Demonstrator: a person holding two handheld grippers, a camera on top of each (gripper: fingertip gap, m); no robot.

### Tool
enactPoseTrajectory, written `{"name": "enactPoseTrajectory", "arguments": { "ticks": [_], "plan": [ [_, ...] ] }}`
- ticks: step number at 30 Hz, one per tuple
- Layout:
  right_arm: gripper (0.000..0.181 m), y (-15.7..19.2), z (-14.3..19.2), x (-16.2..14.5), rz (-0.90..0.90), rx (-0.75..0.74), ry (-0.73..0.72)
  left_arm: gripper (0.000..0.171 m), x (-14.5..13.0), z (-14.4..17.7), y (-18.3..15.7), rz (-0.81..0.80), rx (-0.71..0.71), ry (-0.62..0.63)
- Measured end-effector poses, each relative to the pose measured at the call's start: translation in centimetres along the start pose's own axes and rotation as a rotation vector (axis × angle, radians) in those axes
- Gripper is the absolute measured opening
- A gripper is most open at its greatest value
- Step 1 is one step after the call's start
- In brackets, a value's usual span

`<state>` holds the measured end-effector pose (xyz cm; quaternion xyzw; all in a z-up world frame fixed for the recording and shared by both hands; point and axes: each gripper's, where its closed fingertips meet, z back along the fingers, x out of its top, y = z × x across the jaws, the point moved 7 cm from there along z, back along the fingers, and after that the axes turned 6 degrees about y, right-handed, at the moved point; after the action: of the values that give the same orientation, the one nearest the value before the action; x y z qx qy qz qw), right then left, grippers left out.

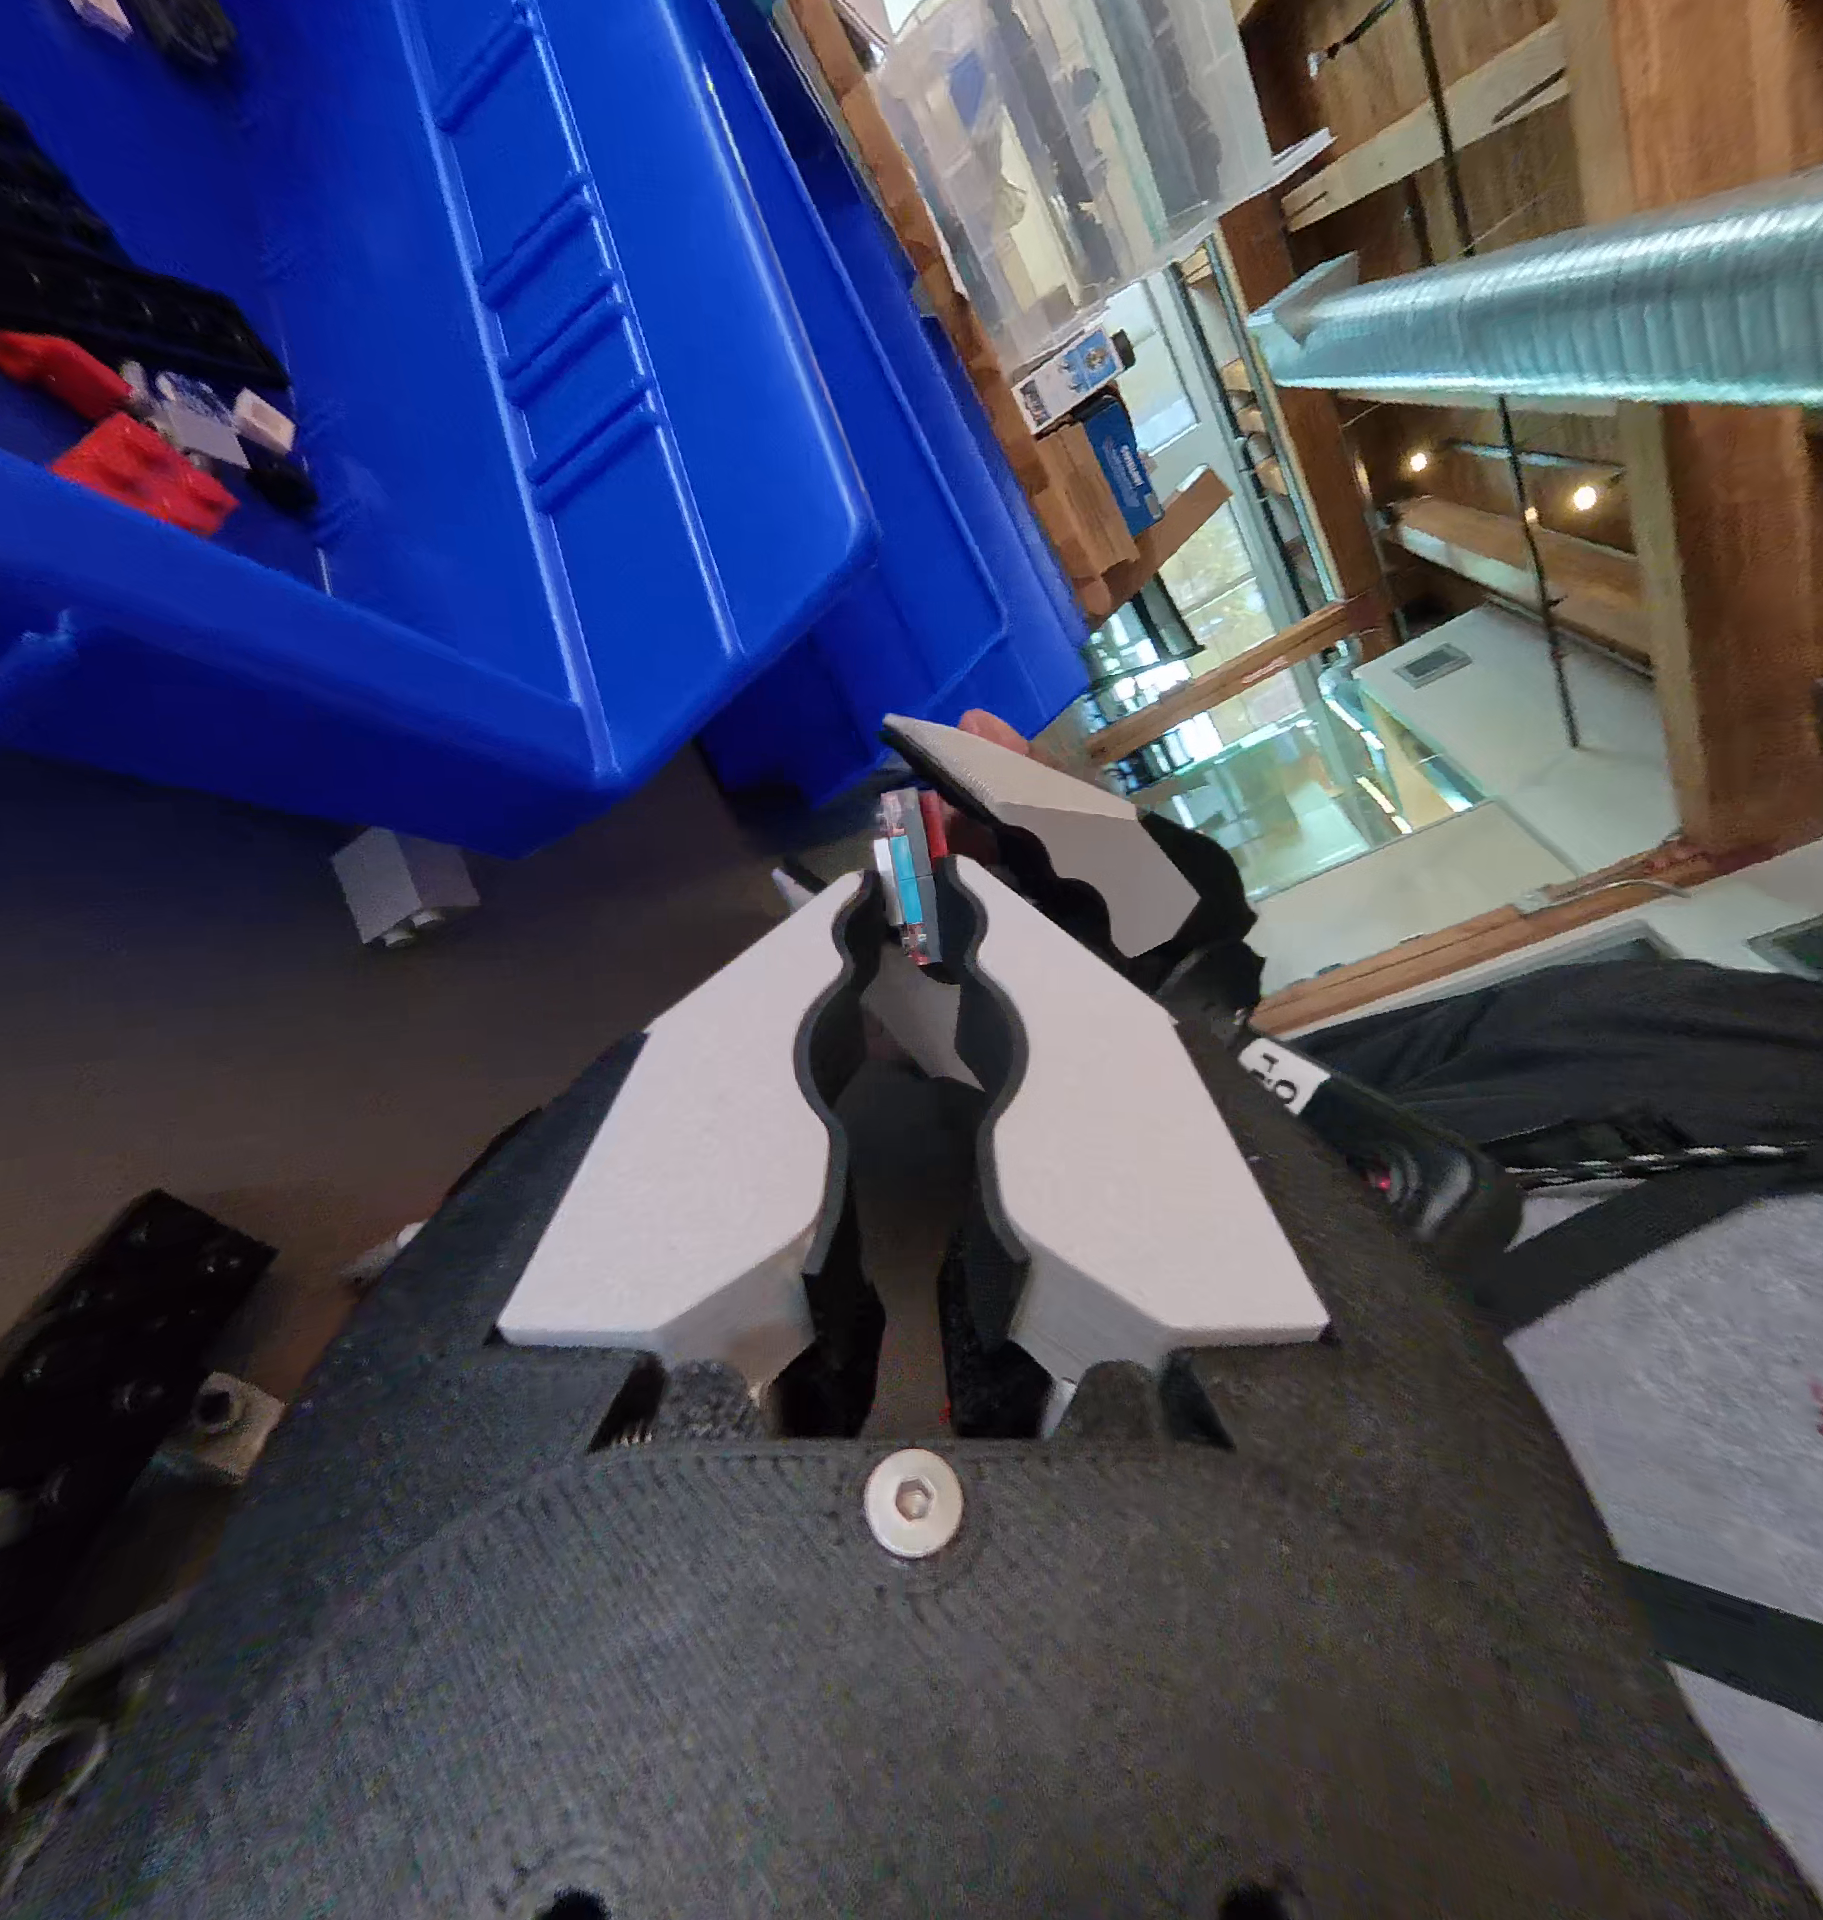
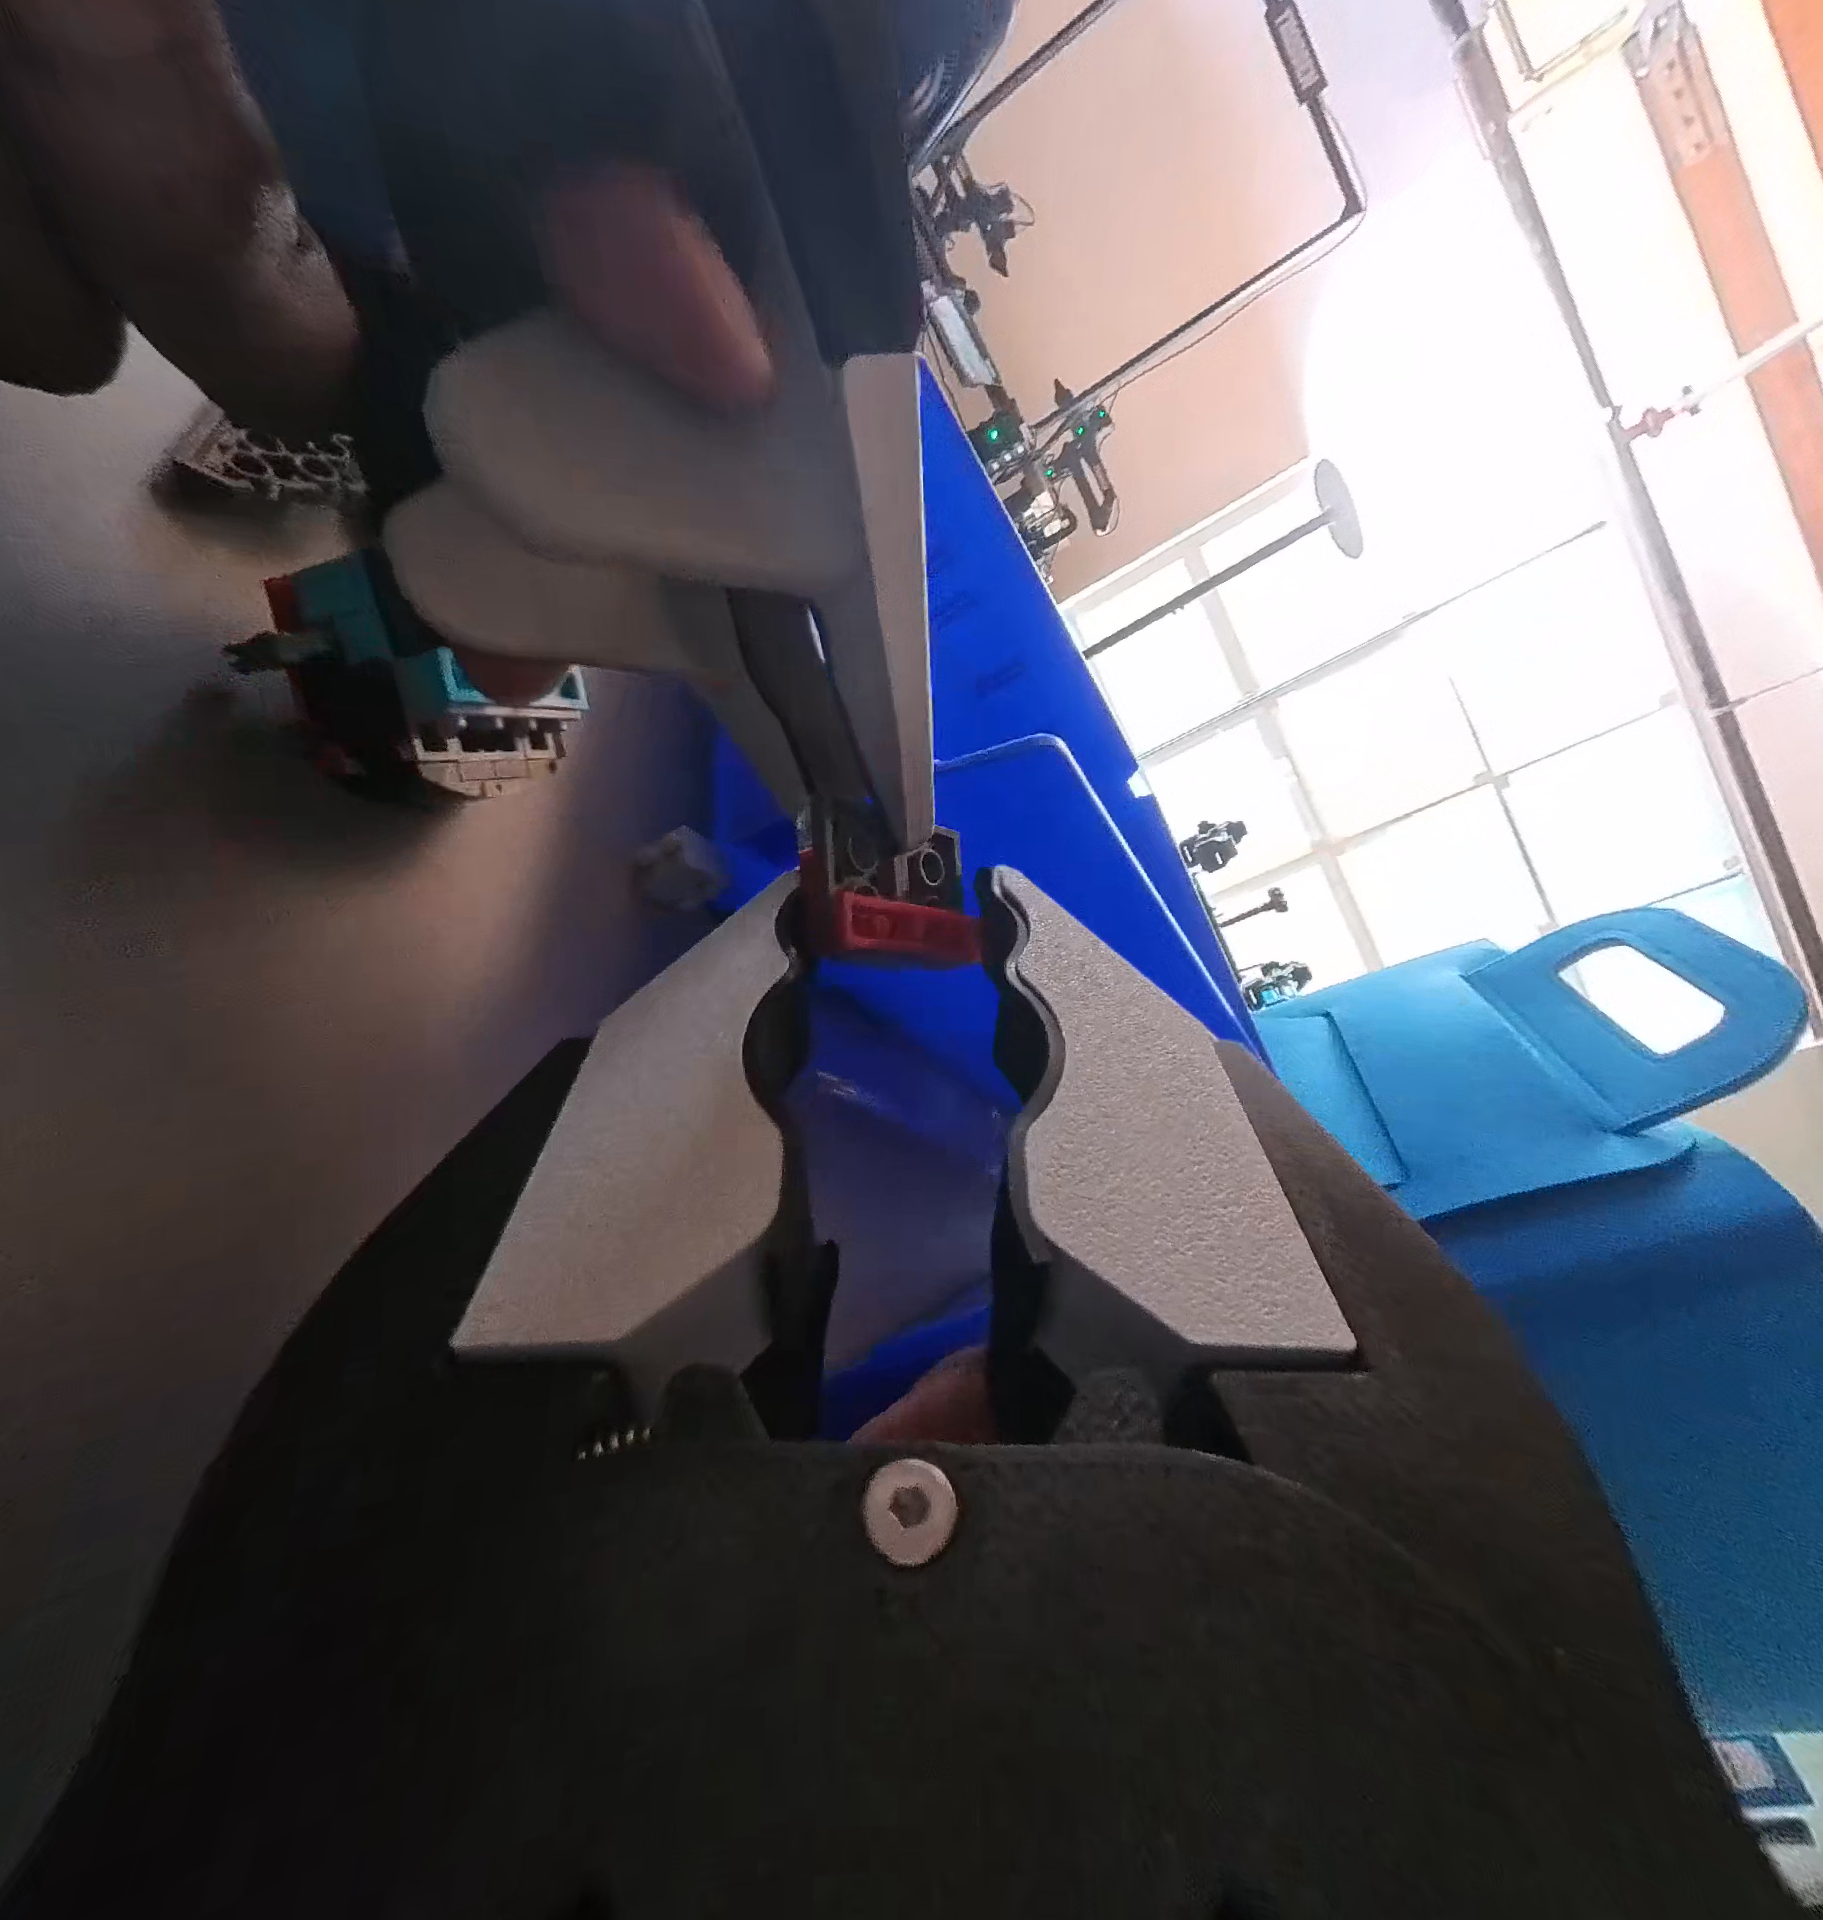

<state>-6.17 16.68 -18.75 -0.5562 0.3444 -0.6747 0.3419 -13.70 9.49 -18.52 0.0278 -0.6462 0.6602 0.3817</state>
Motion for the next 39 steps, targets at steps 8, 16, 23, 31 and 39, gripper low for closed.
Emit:
{"name": "enactPoseTrajectory", "arguments": {
  "ticks": [8, 16, 23, 31, 39],
  "plan": [
    [0.038, -0.1, 0.0, -0.6, -0.130, 0.091, 0.021, 0.011, 0.1, 0.0, -0.5, -0.139, 0.064, 0.008],
    [0.042, 0.2, -0.1, -0.8, -0.263, 0.218, 0.019, 0.010, 0.0, -0.1, -0.8, -0.266, 0.149, 0.060],
    [0.037, 0.6, 0.1, -0.7, -0.207, 0.203, 0.040, 0.010, -0.2, -0.3, -0.3, -0.217, 0.143, 0.053],
    [0.036, 0.3, 0.4, -0.2, -0.060, 0.078, 0.050, 0.010, 0.0, -0.1, -0.5, -0.120, 0.085, 0.009],
    [0.035, 0.2, 0.5, 0.1, 0.049, -0.008, 0.061, 0.010, 0.1, 0.0, -0.4, -0.023, 0.024, -0.019]
  ]
}}
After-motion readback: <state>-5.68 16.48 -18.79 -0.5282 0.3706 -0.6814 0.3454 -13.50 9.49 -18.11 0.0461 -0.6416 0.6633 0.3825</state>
